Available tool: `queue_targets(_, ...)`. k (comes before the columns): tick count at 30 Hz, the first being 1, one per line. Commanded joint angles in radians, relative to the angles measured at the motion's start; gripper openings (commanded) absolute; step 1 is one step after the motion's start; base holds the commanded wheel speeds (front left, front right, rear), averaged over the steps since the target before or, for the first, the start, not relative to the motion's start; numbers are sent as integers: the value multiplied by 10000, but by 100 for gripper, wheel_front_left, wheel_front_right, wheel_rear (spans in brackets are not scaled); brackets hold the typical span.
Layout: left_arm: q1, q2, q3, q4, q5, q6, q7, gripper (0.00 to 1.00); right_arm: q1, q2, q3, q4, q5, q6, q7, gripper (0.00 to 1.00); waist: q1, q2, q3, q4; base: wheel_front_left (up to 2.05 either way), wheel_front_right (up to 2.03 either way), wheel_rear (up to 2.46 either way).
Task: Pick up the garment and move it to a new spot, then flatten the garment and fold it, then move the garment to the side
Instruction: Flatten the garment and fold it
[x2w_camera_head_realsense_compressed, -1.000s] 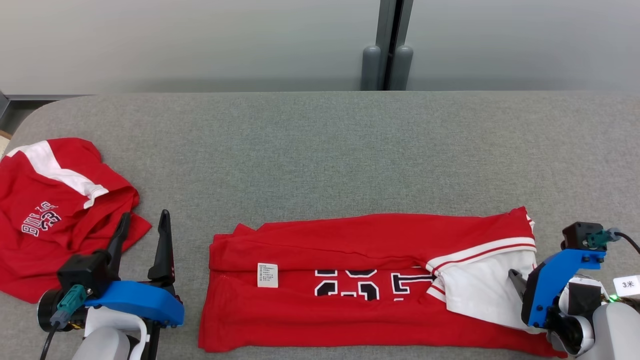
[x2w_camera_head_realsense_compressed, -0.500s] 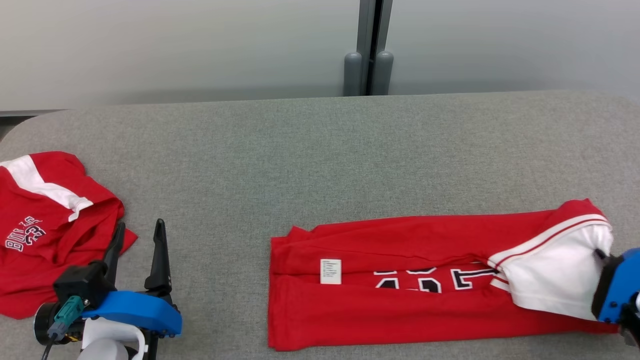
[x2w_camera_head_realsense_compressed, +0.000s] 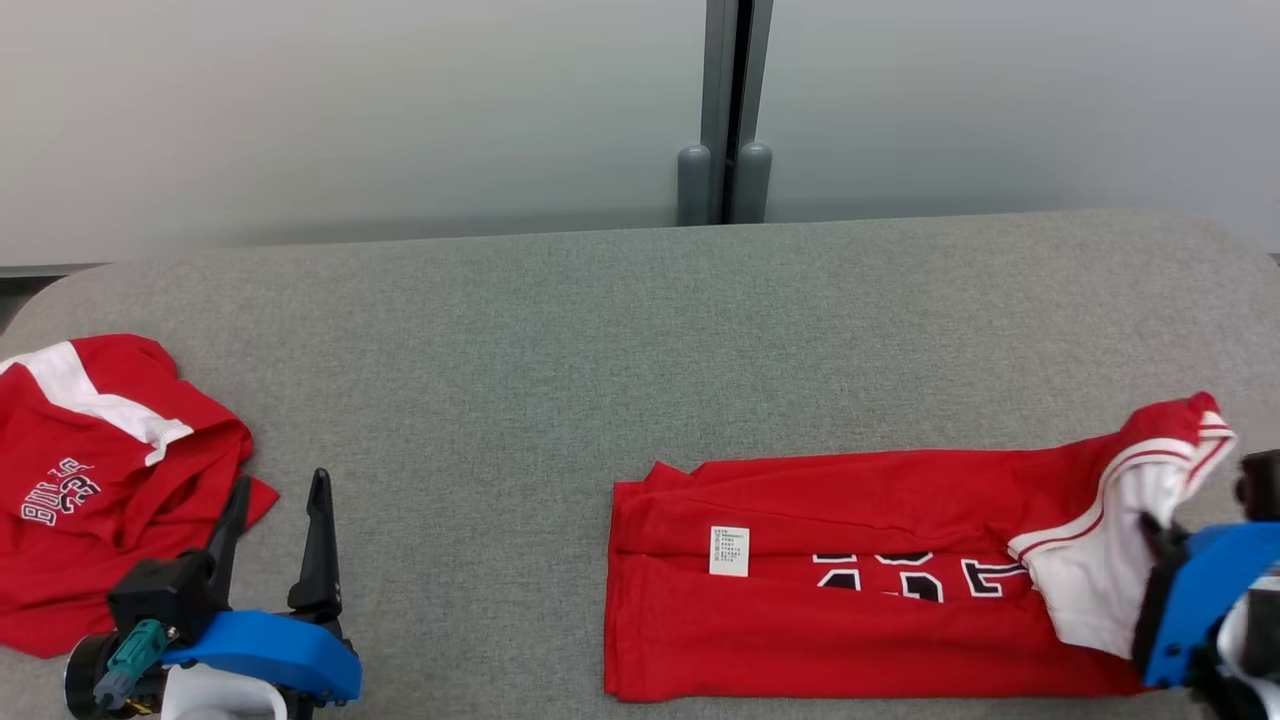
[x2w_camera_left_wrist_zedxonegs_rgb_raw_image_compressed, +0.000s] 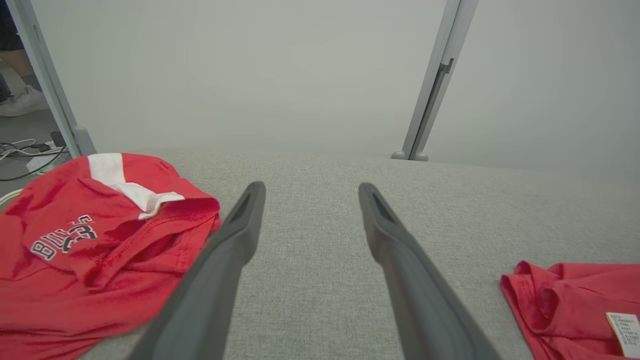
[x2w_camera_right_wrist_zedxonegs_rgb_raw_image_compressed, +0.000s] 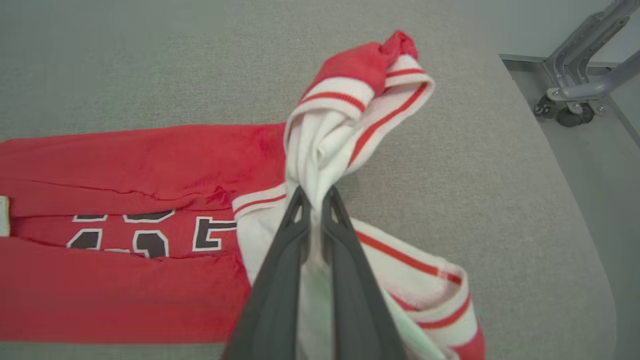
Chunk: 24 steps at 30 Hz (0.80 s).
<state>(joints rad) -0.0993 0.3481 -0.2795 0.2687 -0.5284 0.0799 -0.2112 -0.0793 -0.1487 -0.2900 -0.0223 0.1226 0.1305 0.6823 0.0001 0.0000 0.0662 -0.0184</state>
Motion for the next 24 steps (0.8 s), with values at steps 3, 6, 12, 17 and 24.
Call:
queue_targets(3,130,34,-26,-129,-46,80,50,100,375,283,1001,-367,104,5,100,0,-1,0,-86,39,0,0,0)
queue_targets(6,191,21,-48,-267,-58,144,67,100,313,439,2164,-506,194,5,115,0,-1,0,-59,38,0,0,0)
queue_targets(12,61,-16,-164,-387,-42,119,128,100,-569,764,4168,326,456,5,-253,0,-1,0,73,133,0,0,0)
queue_targets(17,-121,-49,-239,-429,-24,139,168,100,-1582,930,5561,1607,721,5,-616,0,-1,0,190,287,0,0,0)
queue_targets(24,-329,-119,-348,-321,-42,94,161,100,-2726,981,6850,3376,1325,5,-1439,0,-1,0,262,575,0,0,0)
